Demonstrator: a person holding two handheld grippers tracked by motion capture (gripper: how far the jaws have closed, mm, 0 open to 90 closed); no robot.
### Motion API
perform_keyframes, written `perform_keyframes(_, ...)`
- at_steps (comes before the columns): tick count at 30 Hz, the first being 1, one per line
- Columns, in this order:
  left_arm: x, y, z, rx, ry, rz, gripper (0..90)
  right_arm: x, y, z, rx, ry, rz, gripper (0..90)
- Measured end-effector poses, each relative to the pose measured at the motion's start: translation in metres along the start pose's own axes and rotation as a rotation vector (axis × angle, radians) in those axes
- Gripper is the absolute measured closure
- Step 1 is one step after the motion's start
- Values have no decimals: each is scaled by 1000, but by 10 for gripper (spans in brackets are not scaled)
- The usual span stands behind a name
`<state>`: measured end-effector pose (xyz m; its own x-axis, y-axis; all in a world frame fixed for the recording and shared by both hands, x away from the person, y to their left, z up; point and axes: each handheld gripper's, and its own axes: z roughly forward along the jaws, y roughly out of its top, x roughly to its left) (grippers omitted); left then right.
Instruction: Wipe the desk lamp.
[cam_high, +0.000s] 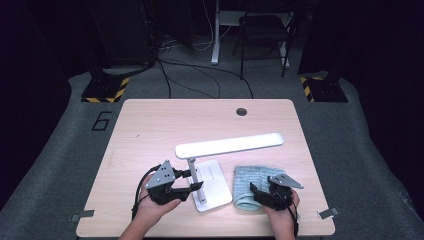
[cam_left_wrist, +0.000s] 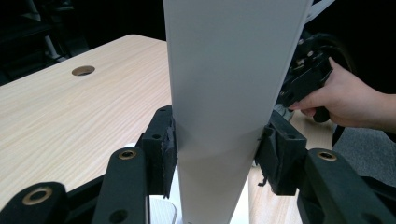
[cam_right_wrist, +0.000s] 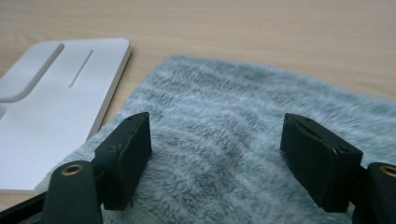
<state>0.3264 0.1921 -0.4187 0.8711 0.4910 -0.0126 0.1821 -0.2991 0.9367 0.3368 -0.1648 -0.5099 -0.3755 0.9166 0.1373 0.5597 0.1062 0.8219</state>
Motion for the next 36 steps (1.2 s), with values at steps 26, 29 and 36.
perform_keyframes(26, 0, 0, 0, 7, 5, 9, 525, 18, -8, 14, 147, 41, -78, 696)
perform_keyframes(29, 0, 1, 0, 15, -3, 11, 526, 14, -6, 14, 143, 70, -56, 725)
perform_keyframes(36, 0, 1, 0, 17, -2, 12, 526, 25, 11, 0, 32, 119, -71, 737)
